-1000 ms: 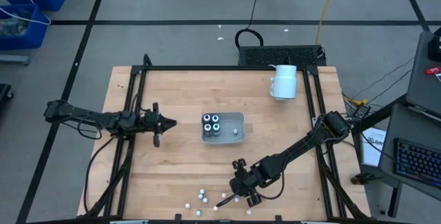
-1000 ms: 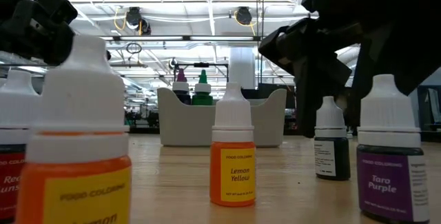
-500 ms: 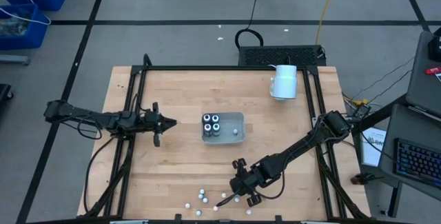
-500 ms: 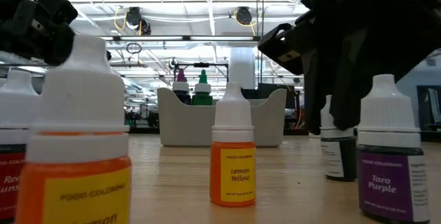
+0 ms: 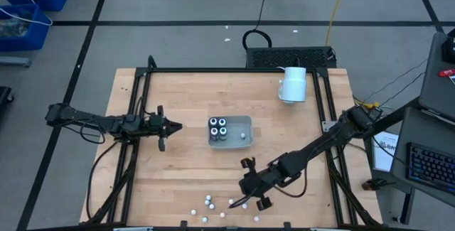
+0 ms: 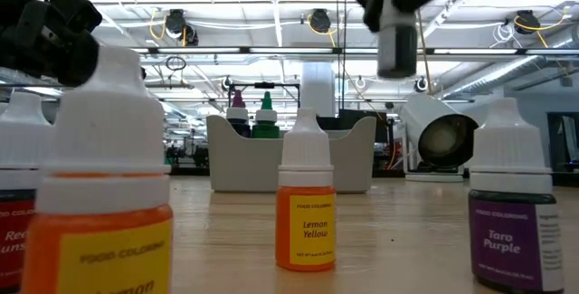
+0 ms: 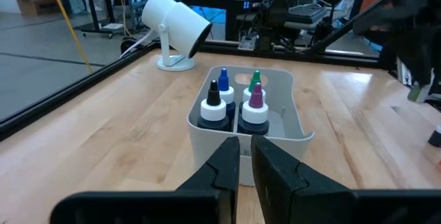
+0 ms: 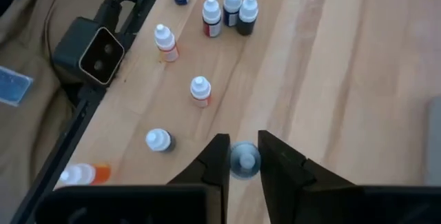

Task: Pick & Place food coloring
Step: Put the small green food coloring bottle into the white bin

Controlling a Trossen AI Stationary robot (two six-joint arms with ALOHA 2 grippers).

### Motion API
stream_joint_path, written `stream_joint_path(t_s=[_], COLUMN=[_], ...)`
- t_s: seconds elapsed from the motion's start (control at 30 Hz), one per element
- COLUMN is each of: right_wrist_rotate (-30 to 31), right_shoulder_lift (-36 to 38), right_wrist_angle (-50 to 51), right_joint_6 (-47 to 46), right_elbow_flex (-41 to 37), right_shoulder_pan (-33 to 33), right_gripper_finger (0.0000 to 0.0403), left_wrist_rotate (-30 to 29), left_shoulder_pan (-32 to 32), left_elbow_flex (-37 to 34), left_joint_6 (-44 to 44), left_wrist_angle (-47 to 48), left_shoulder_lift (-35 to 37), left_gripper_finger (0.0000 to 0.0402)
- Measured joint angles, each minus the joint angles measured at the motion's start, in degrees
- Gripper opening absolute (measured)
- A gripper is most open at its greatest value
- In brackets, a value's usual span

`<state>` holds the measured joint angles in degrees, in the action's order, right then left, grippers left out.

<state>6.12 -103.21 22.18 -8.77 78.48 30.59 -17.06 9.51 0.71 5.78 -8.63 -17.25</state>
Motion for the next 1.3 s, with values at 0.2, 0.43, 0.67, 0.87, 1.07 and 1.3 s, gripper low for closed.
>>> stream_joint_path(t_s=[0.2, 0.43, 0.67, 0.87, 1.07, 1.3], right_wrist_rotate=[0.12, 4.49, 12.18, 14.92, 14.97, 14.88], right_shoulder_lift=[3.97, 12.3, 29.1, 42.88, 50.39, 51.49], right_wrist_angle=[3.0, 1.28, -11.41, -22.71, -33.41, -42.05], right_joint_6=[0.46, -1.12, -2.67, -5.55, -5.48, -4.06], right_elbow_flex=[0.0, -6.78, -25.11, -42.74, -55.03, -59.52], right_shoulder_pan=[0.4, 2.13, 2.42, 0.38, -0.77, -3.16], right_gripper_finger=[0.0046, 0.0046, 0.0046, 0.0046, 0.0046, 0.0045], left_wrist_rotate=[0.0, 0.0, 0.0, 0.0, 0.0, 0.07], left_shoulder_pan=[0.0, 0.01, -0.01, -0.01, -0.01, 0.0], left_elbow_flex=[0.0, 0.0, 0.0, 0.0, 0.0, 0.0], left_joint_6=[-0.67, -1.03, -0.76, -0.59, 0.28, 2.01], left_wrist_angle=[0.33, 0.43, 0.91, 1.21, 1.69, 1.67], left_shoulder_lift=[0.01, 0.02, 0.02, 0.01, 0.01, 0.0], left_gripper_finger=[0.0047, 0.0047, 0.0047, 0.0047, 0.0047, 0.0047])
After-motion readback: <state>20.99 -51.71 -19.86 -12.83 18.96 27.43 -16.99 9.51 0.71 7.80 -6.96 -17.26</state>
